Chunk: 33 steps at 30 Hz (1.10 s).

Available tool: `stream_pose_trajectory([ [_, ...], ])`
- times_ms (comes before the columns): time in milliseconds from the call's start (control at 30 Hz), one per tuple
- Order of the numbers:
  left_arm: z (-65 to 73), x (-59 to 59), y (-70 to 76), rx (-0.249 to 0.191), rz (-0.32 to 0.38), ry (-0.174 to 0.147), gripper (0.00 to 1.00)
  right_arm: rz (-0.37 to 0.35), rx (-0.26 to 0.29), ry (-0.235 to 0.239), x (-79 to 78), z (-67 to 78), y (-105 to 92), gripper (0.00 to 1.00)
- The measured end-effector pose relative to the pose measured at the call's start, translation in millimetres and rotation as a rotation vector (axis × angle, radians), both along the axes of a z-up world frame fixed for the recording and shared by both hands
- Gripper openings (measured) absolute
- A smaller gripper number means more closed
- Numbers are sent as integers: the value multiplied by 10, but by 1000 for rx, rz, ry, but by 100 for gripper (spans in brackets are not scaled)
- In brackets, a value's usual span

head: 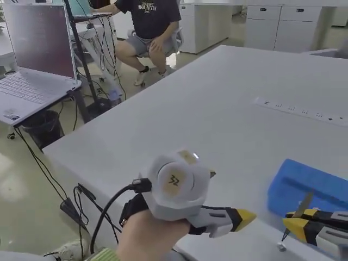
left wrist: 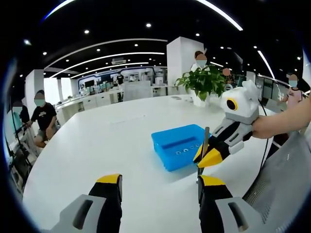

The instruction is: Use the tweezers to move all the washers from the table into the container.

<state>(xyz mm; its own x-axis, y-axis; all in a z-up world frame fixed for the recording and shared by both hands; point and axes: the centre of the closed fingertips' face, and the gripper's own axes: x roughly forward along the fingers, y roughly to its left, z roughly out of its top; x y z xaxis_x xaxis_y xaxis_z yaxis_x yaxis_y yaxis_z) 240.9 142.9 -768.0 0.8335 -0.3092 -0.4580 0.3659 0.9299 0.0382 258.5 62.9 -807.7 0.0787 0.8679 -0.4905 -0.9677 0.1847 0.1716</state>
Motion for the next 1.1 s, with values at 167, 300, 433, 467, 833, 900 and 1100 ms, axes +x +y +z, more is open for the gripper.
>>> stream_pose_trajectory([
  [167, -9, 0, 11, 19, -1, 2, 63, -1, -8, -4, -2, -34, -21, 4],
  [300, -12, 3, 22, 19, 0, 2, 63, -15, -2, 8, 10, -36, -15, 4],
  [433, -24, 4, 30, 24, -1, 6, 63, -8, -4, 3, -2, -30, -4, 4],
  [467, -26, 2, 30, 25, -2, 7, 63, -5, -5, 0, -11, -29, -1, 5],
  [833, -17, -5, 3, 27, -5, 5, 63, 105, -102, -173, -46, -114, -48, 4],
  [900, -16, 1, 21, 30, -4, 4, 63, 111, -94, -190, -66, -99, -22, 4],
  [1100, -16, 4, 24, 29, -3, 2, 63, 107, -82, -178, -54, -112, -6, 4],
])
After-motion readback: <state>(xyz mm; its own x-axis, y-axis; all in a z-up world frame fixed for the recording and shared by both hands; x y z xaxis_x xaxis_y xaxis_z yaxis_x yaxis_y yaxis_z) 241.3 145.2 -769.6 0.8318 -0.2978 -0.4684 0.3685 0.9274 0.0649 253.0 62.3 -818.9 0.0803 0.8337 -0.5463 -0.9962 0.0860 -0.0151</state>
